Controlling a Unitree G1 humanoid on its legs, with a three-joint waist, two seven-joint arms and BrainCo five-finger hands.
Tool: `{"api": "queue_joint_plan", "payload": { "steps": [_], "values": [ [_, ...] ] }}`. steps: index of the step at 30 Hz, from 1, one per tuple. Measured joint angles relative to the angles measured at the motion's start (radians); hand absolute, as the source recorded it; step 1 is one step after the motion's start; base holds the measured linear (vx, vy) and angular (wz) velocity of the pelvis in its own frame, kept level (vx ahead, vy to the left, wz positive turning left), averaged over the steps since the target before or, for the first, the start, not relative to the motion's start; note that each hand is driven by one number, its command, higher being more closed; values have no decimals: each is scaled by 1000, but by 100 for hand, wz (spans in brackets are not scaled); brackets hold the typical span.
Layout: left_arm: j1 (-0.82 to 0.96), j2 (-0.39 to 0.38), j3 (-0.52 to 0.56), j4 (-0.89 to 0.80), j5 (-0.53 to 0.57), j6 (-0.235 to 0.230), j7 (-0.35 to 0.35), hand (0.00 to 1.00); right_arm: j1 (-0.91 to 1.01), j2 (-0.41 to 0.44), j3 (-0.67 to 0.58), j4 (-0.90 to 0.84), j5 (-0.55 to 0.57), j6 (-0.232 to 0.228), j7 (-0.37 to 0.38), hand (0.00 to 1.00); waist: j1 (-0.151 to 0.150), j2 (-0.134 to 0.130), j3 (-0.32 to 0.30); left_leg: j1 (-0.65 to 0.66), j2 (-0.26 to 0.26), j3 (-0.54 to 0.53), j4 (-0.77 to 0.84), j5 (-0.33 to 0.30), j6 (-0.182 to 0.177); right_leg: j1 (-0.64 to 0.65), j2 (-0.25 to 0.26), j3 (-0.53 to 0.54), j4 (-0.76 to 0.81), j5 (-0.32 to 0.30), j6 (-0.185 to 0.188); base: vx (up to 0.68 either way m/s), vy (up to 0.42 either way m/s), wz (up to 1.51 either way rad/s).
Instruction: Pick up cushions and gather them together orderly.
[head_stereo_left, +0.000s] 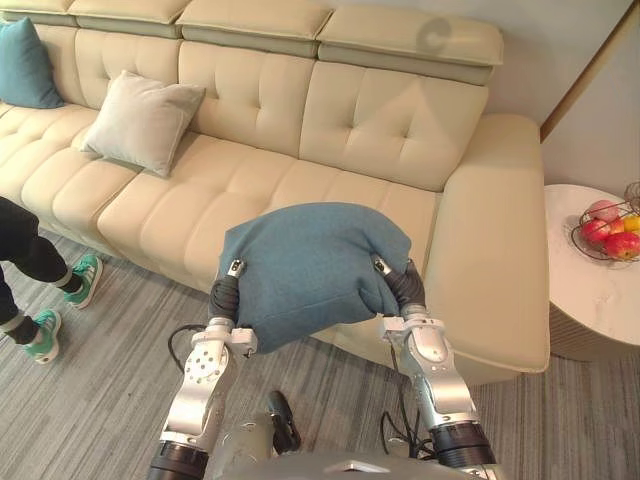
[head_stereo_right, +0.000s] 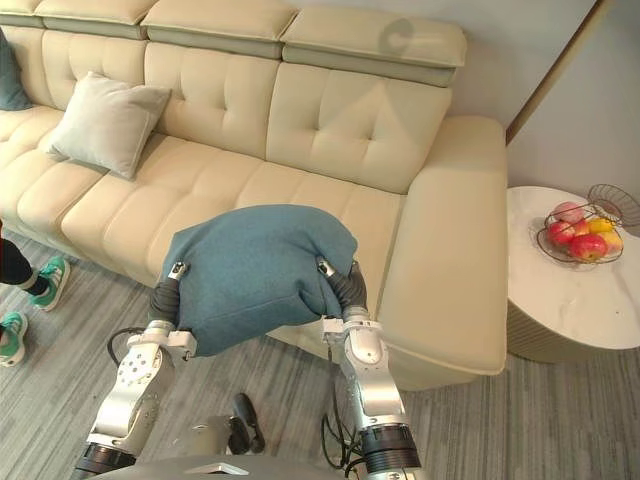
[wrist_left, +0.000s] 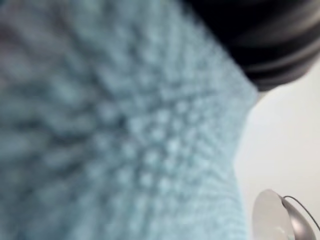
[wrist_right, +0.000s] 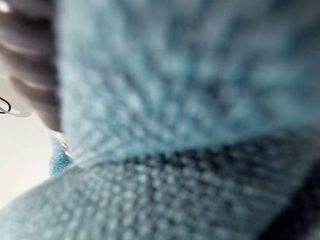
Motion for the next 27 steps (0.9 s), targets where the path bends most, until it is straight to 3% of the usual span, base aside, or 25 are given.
{"api": "queue_joint_plan", "payload": {
  "steps": [1,2,4,6,7,8,10,12,13,14,15,16,17,18,20,21,22,23,24,25,27],
  "values": [
    [0,9,7,3,0,0,-1,100,3,8,0,1,8,0,4,100,-17,-20,18,36,-20,-12,-41,-1,2,-20,51,101,66,-91,32,30,115,19],
    [1,10,6,8,0,0,-1,100,6,14,0,2,16,0,8,100,-27,-27,22,58,-35,-28,-78,-1,2,-20,113,143,79,-143,48,37,92,30],
    [2,10,7,9,9,1,-13,100,6,15,-1,4,41,0,12,100,-34,-32,24,116,-72,-33,-182,7,-8,-40,246,138,63,-204,34,47,45,13],
    [-2,10,7,9,13,1,-14,100,6,11,0,5,54,-1,14,100,-40,-19,29,133,-94,-59,-229,48,-16,-59,314,107,19,-211,13,38,17,5],
    [-3,10,6,9,23,1,-16,100,7,2,0,10,56,-2,17,100,-51,-10,34,139,-102,-83,-245,73,-12,-67,349,111,-16,-207,8,48,21,42],
    [-2,9,0,9,31,1,-16,100,12,-6,-2,26,57,-3,24,100,-73,-4,33,144,-122,-112,-264,77,-13,-76,379,144,-56,-187,-19,56,22,58],
    [1,8,-23,9,31,3,-22,100,37,-26,-8,35,79,-3,26,100,-87,-2,33,160,-142,-112,-263,76,-12,-72,378,179,-46,-163,-55,132,7,68],
    [22,0,-44,9,30,3,-25,100,70,-34,-14,35,85,-3,26,100,-84,17,33,170,-144,-123,-213,57,-15,-35,367,168,-37,-170,-43,170,-7,40],
    [40,-3,-42,9,30,4,-33,100,92,-29,-9,34,86,-3,26,100,-78,22,36,163,-129,-116,-121,23,-73,15,363,164,-73,-173,-45,213,-18,14],
    [58,-4,-39,9,30,6,-36,100,108,-20,-3,29,86,-3,25,100,-69,19,38,117,-96,-89,37,5,-90,60,360,165,-105,-170,-50,285,-41,-21],
    [85,-10,-34,9,30,6,-36,100,141,-19,11,-11,86,0,24,100,-37,22,41,58,8,-6,319,-50,-59,118,362,179,-134,-159,-42,192,-39,-46],
    [101,-15,-33,8,29,6,-36,100,167,-17,16,-48,85,1,24,100,-25,27,39,45,75,30,436,-79,-52,145,368,187,-146,-163,-44,172,-1,-54],
    [129,-32,-32,4,29,4,-40,100,202,-18,22,-109,85,0,24,100,-22,30,27,24,161,48,498,-116,-57,171,369,202,-163,-172,-41,185,81,-39],
    [132,-42,-33,4,28,3,-43,100,190,-20,17,-132,85,-8,24,100,-25,41,19,3,202,37,454,-134,-74,173,361,224,-173,-179,-37,252,161,-37],
    [115,-47,-34,4,29,3,-47,100,164,-25,-4,-129,83,-18,23,100,-36,37,17,1,189,-22,276,-127,-95,161,330,255,-177,-166,-3,249,196,-33],
    [101,-52,-34,4,29,3,-61,100,154,-32,-16,-123,83,-22,23,100,-39,34,17,11,156,-92,111,-92,-134,155,309,277,-188,-158,14,313,348,-50],
    [85,-51,-34,4,31,3,-65,100,153,-40,-24,-118,82,-21,23,100,-37,33,18,45,107,-209,-107,-8,-165,155,286,312,-203,-156,37,320,393,-56],
    [83,-49,-34,4,31,3,-65,100,153,-43,-23,-116,82,-21,23,100,-36,34,17,60,97,-254,-171,29,-180,156,280,326,-206,-158,50,319,462,-92],
    [84,-54,-39,5,31,3,-64,100,153,-51,-21,-101,82,-21,25,100,-32,65,9,106,97,-341,-271,193,-227,160,288,374,-212,-175,104,246,422,-81],
    [83,-32,-40,10,31,4,-61,100,150,-32,-18,-63,82,-20,23,100,-35,32,11,108,72,-333,-248,232,-200,166,267,401,-224,-178,121,263,457,-83],
    [81,10,-35,9,31,5,-54,100,170,20,-12,-42,79,-14,23,100,-46,-35,15,103,29,-287,-175,172,-173,171,208,423,-243,-156,137,168,296,-49]
  ]
}}
